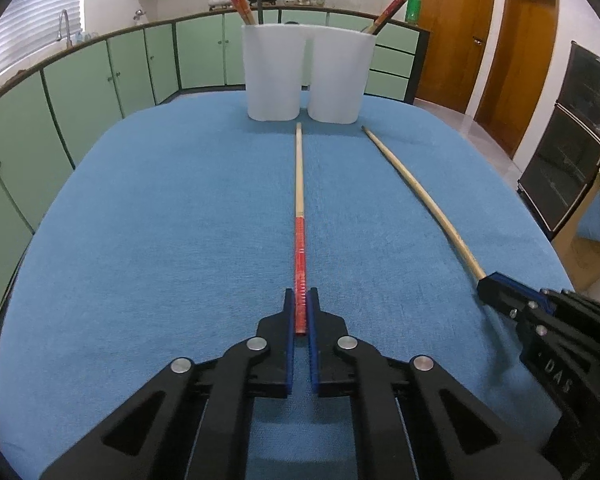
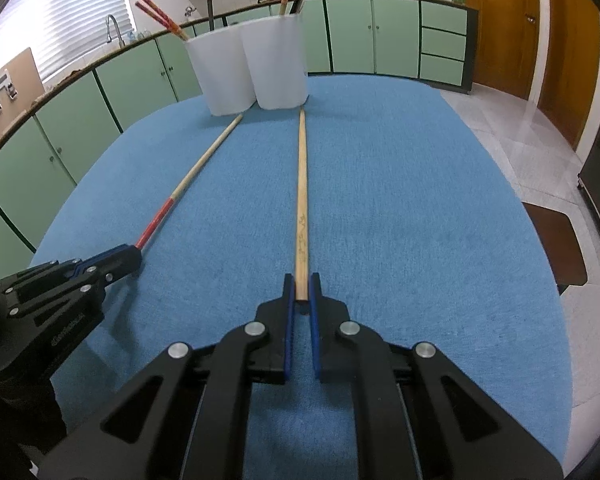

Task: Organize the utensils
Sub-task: 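Lift both chopsticks over the white holder and open both grippers to drop them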

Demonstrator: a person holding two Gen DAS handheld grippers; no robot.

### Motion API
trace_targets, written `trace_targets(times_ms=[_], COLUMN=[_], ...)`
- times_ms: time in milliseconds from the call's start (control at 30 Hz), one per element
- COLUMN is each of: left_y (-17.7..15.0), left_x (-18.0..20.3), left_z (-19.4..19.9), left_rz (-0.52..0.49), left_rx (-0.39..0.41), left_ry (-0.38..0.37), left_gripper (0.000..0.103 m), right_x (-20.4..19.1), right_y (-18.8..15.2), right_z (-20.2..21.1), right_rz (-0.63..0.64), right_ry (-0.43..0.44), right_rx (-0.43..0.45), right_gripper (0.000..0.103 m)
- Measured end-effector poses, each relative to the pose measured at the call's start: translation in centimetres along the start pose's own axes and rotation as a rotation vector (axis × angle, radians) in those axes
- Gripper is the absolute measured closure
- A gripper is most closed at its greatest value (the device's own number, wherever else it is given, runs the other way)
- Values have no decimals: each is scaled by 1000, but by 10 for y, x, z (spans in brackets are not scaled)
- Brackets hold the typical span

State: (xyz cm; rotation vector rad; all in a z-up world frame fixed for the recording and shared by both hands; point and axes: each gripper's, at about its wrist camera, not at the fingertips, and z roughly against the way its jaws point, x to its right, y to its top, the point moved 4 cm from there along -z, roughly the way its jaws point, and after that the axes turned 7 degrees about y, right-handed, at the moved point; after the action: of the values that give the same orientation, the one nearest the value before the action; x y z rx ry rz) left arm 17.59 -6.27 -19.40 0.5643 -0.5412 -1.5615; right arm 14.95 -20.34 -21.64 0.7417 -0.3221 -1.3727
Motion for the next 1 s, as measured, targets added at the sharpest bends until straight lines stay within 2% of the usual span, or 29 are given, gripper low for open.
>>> trace_targets(times_ms=[267, 600, 767, 1000], left_y=[20, 72, 100, 141], left_x=[-11, -24, -29, -22], left_z=[46, 115, 129, 137], left_rz=[-41, -25, -21, -61], left_rx=[93, 283, 329, 371], left_ry=[-4, -37, -74, -124], left_gripper=[97, 97, 97, 97], right_x=[-7, -19, -24, -34], right_y=[21, 76, 108, 158], right_z=[38, 98, 118, 129], right_rz=[40, 98, 126, 175], right_ry=[13, 57, 94, 130], right_rx=[84, 233, 276, 287], right_gripper=[97, 97, 97, 97])
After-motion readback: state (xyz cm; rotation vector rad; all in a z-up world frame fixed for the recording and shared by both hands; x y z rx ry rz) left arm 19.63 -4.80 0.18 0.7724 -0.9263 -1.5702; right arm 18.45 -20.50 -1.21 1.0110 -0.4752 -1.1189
